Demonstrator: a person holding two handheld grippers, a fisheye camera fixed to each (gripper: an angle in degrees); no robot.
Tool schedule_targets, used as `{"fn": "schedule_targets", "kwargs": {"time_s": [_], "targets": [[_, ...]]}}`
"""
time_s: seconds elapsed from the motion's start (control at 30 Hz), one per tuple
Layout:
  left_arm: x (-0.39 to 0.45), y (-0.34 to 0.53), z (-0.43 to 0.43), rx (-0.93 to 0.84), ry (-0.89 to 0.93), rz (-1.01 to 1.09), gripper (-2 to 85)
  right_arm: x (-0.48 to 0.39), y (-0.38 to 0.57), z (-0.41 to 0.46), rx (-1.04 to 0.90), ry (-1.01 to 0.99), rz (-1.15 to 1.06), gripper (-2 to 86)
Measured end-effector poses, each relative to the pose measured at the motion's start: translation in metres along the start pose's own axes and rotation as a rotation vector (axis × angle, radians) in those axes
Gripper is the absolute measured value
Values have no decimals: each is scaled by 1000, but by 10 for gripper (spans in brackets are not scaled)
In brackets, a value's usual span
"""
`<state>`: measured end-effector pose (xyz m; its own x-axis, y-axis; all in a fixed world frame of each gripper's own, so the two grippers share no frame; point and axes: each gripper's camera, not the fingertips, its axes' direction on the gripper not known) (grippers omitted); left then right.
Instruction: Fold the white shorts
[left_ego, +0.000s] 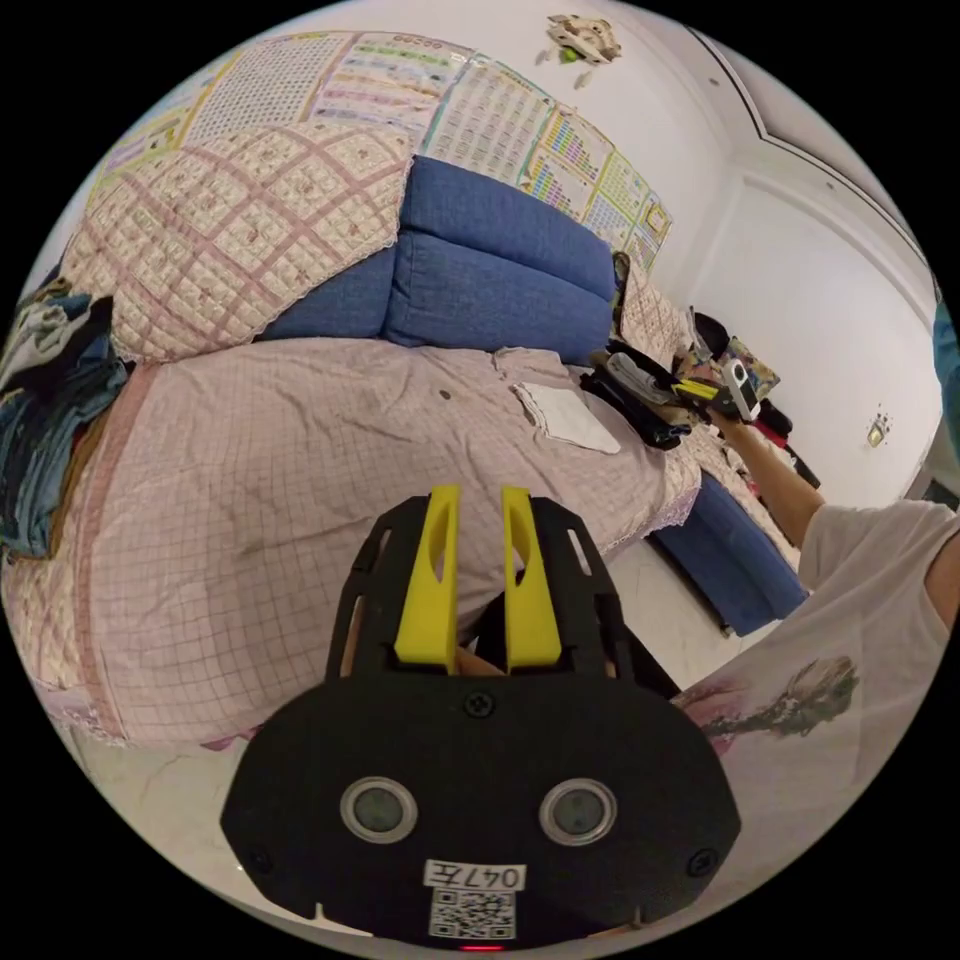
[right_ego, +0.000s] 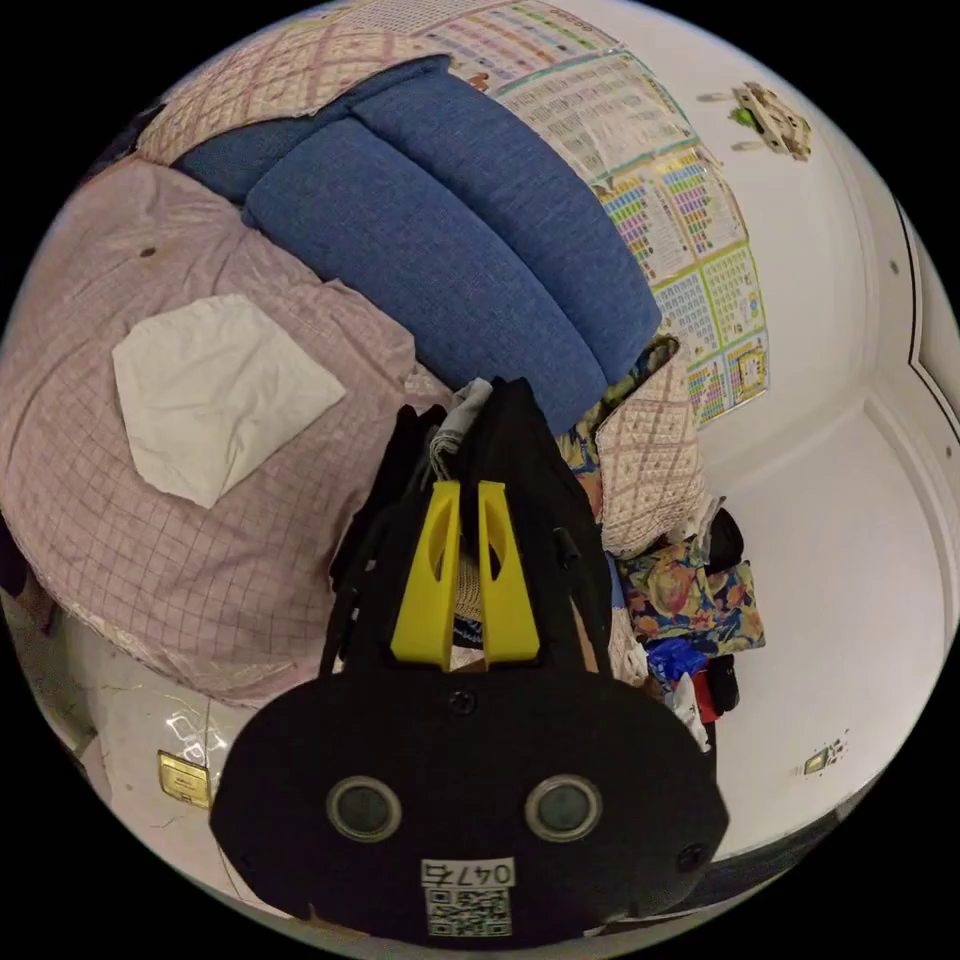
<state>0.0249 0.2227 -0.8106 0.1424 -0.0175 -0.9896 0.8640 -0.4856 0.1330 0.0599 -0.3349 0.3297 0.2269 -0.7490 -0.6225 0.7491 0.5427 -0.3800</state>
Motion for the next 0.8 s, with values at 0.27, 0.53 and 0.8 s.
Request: {"fn": "schedule_targets", "kwargs": {"time_s": [0.27, 0.53, 0.8], "targets": [[37, 35, -35, -51, -161, 130, 46, 55, -31, -18, 54, 9, 359, 90], [69, 62, -48, -83, -243, 202, 6, -30, -104, -51, 303, -411, 261, 62], [125, 102, -33, -203, -549, 455, -8, -58, -208, 25, 82, -657, 273, 69]]}}
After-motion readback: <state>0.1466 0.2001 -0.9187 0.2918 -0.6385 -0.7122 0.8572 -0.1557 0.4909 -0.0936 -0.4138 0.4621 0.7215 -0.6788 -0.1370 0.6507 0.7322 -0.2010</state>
